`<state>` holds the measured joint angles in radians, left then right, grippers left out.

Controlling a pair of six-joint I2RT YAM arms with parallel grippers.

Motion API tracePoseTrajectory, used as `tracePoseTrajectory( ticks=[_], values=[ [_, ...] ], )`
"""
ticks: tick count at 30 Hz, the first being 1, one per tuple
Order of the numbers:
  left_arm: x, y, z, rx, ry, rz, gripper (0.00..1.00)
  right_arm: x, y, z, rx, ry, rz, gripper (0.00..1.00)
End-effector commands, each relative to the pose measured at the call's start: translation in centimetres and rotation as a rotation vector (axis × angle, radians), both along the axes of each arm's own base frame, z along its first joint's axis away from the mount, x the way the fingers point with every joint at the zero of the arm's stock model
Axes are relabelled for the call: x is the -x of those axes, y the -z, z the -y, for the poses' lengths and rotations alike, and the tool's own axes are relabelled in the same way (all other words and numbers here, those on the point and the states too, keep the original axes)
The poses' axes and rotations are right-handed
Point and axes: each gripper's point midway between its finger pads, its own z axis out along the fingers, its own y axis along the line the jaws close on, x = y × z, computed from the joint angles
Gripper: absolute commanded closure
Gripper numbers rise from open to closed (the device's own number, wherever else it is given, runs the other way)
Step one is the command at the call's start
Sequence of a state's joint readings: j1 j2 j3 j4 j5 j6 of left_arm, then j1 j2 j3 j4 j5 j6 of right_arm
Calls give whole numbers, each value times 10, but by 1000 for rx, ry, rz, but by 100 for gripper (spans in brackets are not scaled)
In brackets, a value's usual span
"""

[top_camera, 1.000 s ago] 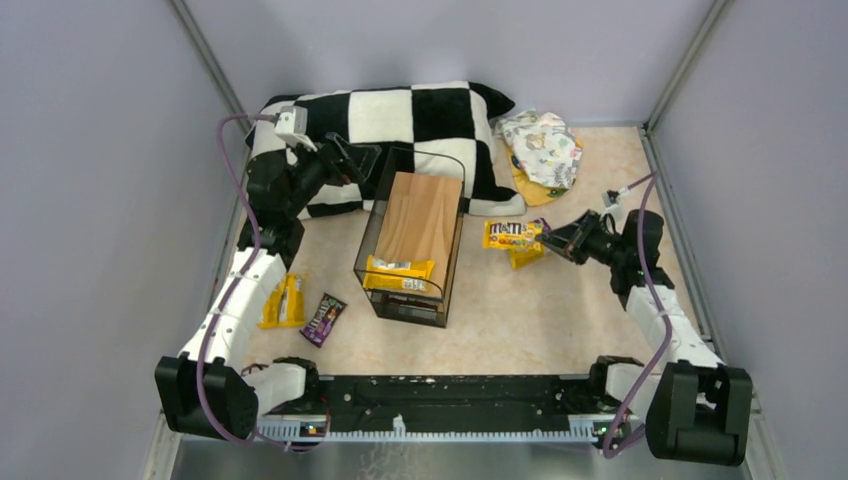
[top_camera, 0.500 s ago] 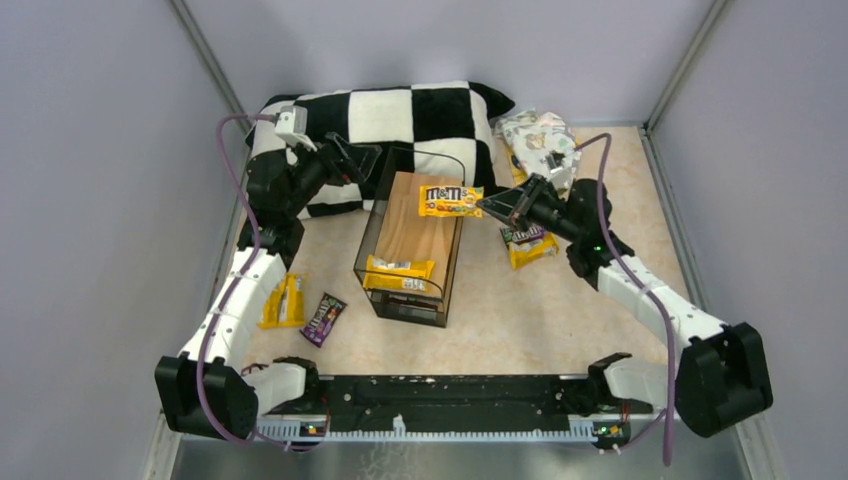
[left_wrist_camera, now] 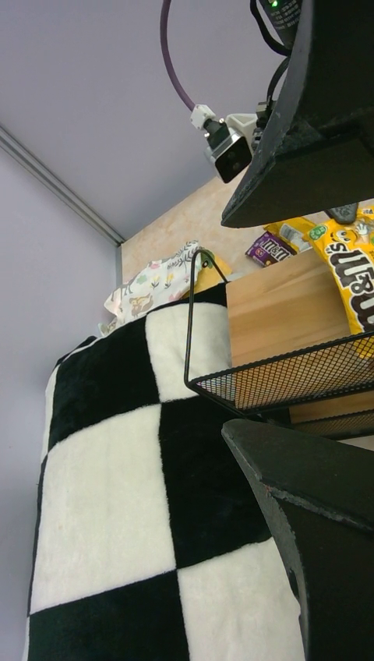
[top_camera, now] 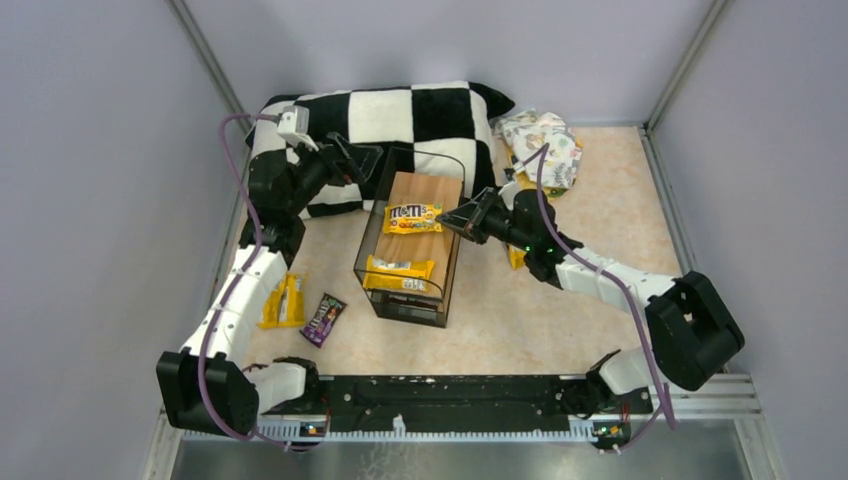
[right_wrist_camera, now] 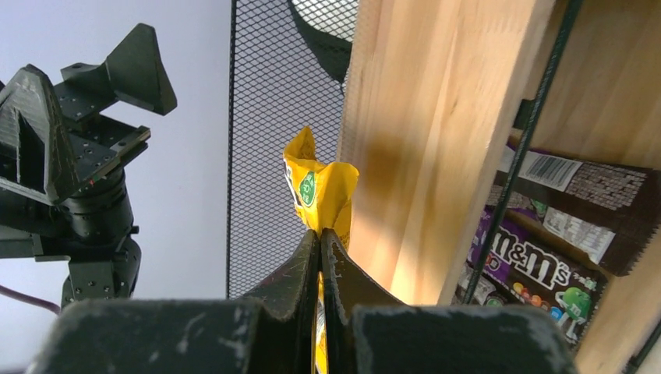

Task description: Place and organize the candy bags onto the shelf

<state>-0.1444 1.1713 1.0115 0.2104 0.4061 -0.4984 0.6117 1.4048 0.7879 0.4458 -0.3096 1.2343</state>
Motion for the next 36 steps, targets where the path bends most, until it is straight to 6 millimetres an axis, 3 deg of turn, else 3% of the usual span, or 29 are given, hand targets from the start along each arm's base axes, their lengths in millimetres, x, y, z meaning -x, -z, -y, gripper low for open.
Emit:
tracePoseTrajectory(
  ticks=[1,26,36],
  values=[
    [1,-15,0,16,14,57,1,-2,-34,-15,-83,0,92,100],
    [0,-12,3,26,28,45,1,38,0,-22,-76,11,5,100],
    [-1,-10,3,28,29,41,1,48,1,-20,-69,8,1,100]
  ],
)
